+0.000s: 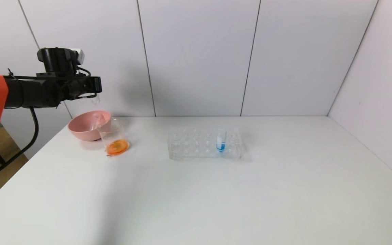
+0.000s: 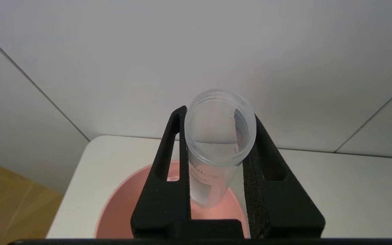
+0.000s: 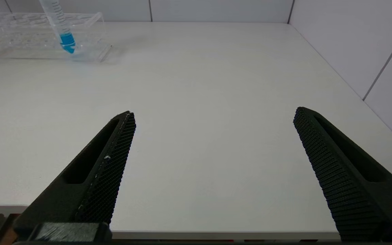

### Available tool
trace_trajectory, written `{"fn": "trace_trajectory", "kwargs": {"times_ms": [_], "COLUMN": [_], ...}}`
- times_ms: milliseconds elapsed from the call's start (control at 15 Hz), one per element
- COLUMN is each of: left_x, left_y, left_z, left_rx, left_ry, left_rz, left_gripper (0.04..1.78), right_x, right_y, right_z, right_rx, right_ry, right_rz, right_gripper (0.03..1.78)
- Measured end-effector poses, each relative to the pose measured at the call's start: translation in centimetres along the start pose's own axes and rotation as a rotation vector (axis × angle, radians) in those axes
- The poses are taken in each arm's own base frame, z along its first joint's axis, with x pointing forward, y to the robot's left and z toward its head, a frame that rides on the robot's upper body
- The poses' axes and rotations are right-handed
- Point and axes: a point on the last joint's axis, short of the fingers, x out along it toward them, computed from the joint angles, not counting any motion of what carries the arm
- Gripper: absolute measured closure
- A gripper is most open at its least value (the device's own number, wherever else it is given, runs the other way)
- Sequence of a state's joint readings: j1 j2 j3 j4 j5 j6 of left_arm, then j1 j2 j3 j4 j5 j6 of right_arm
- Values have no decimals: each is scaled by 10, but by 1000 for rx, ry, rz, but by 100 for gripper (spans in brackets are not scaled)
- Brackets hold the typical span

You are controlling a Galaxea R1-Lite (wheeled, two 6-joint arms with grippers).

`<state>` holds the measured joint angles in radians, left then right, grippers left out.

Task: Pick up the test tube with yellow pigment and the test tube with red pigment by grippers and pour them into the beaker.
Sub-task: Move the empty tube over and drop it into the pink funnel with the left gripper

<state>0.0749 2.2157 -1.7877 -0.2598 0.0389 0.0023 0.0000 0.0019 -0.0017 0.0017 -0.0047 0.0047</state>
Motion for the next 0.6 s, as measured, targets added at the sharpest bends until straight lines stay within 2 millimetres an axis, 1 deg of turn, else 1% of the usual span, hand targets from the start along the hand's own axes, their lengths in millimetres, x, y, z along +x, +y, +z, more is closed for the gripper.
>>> {"fn": "trace_trajectory", "kwargs": {"times_ms": [133,267,600], "left_x": [5,8,7], "left_y": [4,11,15], "left_z": [-22,-39,-55], "left_rx": [-47,-69,-68], "left_ry": [31,58,114], "left_rz": [10,23,38], "left_gripper": [137,137,137], "right_x": [0,0,0], "right_y": [0,0,0], "right_z": [0,0,0], "right_rx": [0,0,0], "right_ry": [0,0,0], "right_rz": [0,0,0], "right_gripper": [11,11,11]}}
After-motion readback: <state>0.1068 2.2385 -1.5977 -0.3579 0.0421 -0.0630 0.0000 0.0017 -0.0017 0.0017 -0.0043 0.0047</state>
